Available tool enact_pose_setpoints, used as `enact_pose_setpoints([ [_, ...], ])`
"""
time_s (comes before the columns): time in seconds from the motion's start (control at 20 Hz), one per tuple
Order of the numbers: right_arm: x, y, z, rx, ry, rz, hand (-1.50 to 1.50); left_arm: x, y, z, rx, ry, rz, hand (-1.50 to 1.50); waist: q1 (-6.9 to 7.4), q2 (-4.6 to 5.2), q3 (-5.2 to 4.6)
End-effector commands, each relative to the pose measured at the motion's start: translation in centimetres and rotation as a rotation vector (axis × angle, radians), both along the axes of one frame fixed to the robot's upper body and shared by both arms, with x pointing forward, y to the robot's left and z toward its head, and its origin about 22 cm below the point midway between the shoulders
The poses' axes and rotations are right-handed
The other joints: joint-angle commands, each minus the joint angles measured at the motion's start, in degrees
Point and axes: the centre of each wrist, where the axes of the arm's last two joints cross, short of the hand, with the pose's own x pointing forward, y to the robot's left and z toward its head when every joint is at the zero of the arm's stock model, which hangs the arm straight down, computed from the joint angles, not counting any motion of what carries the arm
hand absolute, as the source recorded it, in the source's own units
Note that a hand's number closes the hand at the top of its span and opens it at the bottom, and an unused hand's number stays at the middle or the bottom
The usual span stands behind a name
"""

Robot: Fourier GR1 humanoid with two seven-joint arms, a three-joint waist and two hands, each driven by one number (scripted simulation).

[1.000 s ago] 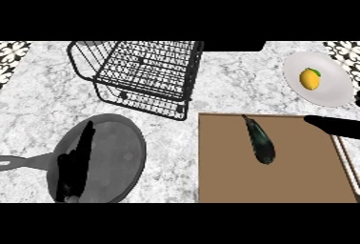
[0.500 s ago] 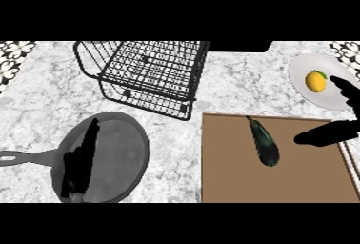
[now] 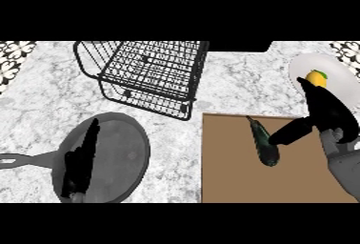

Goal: Pick the eggplant from the tray and place it in the tiered basket

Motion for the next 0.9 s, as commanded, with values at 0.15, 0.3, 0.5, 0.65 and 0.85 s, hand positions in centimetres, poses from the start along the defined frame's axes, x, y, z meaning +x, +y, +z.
enact_pose_setpoints([
  [0.15,1.4,2.0,-1.5,-0.16,0.237,-0.104,-1.5,-0.5,-1.1,-1.0,-0.029,0.041,0.0,0.0,-0.26,0.19,-0.24],
  [0.3,1.1,2.8,-3.4,-0.175,0.311,-0.092,-1.5,-0.7,1.1,-0.5,-0.007,0.036,0.006,0.0,-0.16,0.09,-0.22],
  [0.5,2.7,3.0,-2.2,-0.15,0.331,-0.111,-1.5,-1.7,-0.1,-0.3,-0.028,0.046,0.001,0.0,0.09,-0.05,-0.17],
  [0.65,4.0,4.3,-3.0,-0.119,0.337,-0.09,-1.5,-1.8,-0.4,-1.5,-0.015,0.067,0.001,0.0,0.0,0.17,-0.16],
  [0.85,3.2,5.3,-5.4,-0.133,0.376,-0.079,-1.5,-1.9,1.8,-0.8,-0.02,0.047,0.003,0.0,-0.27,0.04,-0.15],
])
